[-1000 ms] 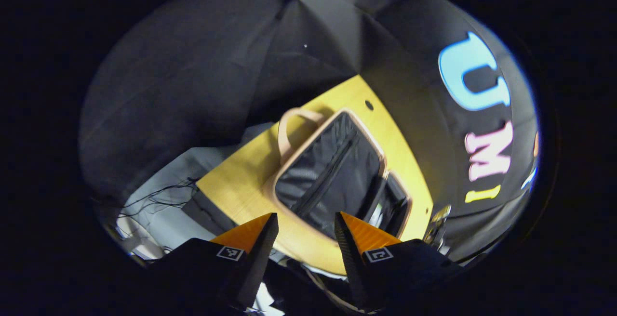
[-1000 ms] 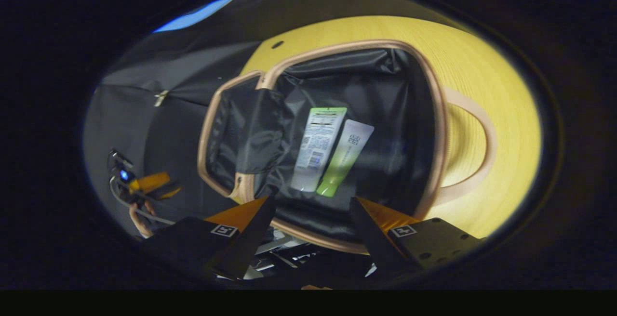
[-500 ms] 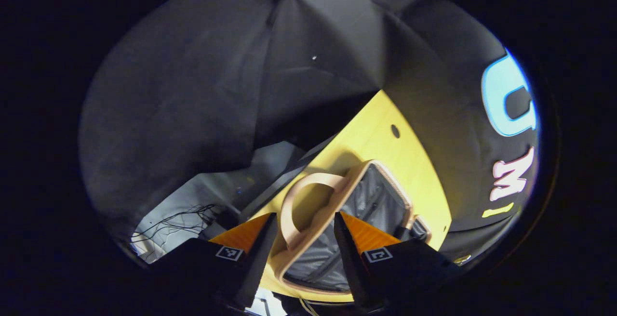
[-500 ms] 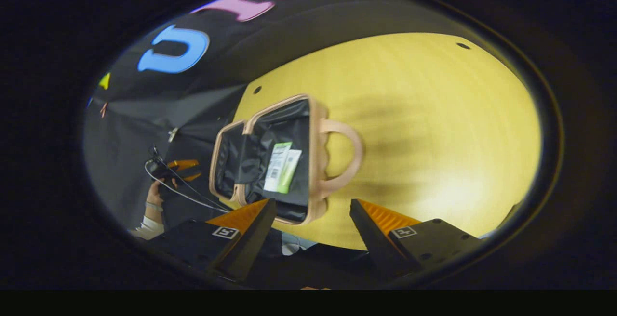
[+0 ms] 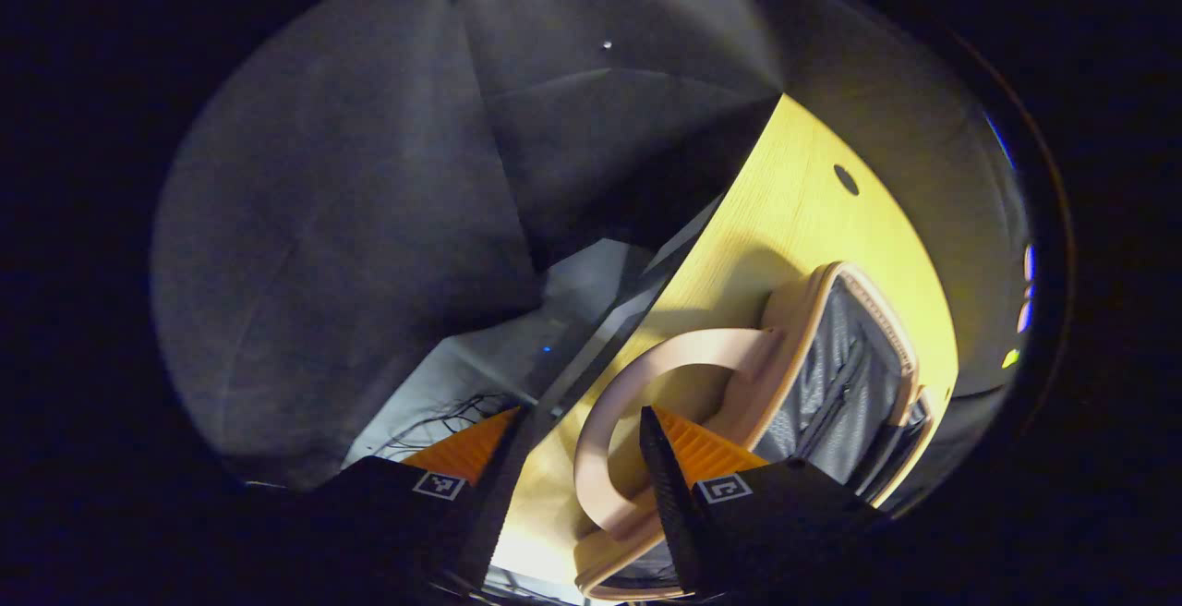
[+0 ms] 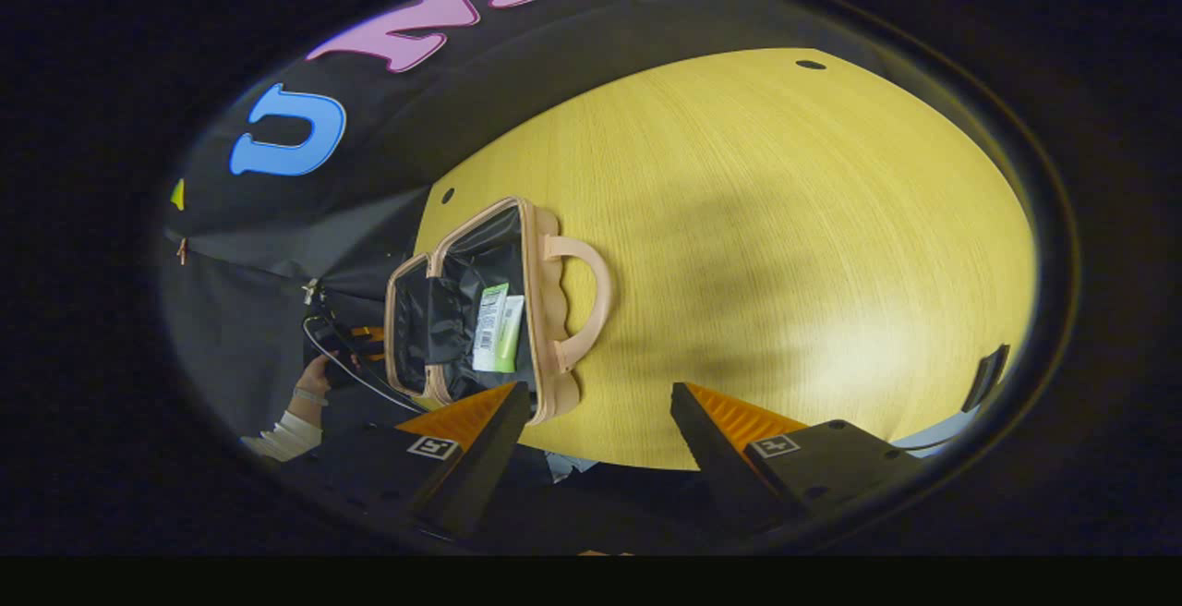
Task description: First open the suitcase, pack the skin care products into it, and then close the suitcase.
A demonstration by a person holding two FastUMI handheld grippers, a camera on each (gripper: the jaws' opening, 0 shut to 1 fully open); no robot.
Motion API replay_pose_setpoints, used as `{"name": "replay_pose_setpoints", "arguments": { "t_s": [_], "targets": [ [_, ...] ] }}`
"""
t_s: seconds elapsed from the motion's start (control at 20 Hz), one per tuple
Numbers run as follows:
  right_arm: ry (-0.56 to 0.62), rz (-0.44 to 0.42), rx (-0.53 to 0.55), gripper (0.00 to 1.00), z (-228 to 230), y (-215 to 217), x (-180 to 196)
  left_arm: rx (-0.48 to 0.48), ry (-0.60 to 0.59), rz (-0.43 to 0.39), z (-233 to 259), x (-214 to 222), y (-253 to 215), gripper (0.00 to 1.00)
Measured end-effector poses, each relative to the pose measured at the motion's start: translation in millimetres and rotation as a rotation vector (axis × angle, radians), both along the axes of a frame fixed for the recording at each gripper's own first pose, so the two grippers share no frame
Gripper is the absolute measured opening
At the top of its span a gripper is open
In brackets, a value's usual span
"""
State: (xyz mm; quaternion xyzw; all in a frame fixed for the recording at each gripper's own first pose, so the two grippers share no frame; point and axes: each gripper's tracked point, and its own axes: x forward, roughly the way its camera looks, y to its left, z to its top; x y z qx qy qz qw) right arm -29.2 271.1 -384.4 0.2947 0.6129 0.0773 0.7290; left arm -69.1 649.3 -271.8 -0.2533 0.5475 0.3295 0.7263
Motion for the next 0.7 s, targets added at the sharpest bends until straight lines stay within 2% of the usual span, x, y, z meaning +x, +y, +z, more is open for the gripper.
{"name": "replay_pose_setpoints", "arguments": {
  "t_s": [0.05, 0.15, 0.5, 0.7],
  "targets": [
    [0.001, 0.008, 0.002, 0.97, 0.3, 1.8, -1.3, 0.017, 0.027, -0.015, 1.1, 0.6, 0.7, 0.67],
    [-0.002, 0.008, 0.01, 0.98, 1.8, 2.2, -0.3, 0.054, 0.064, -0.08, -7.3, -0.1, 1.8, 0.18],
    [-0.031, -0.002, 0.019, 0.97, 9.8, -3.0, 6.5, 0.119, -0.055, -0.167, 44.9, 18.2, -6.1, 0.1],
    [-0.069, 0.013, 0.042, 0.98, 19.5, -6.4, 13.1, 0.16, -0.152, -0.242, 100.9, 37.0, -29.9, 0.06]
  ]
}}
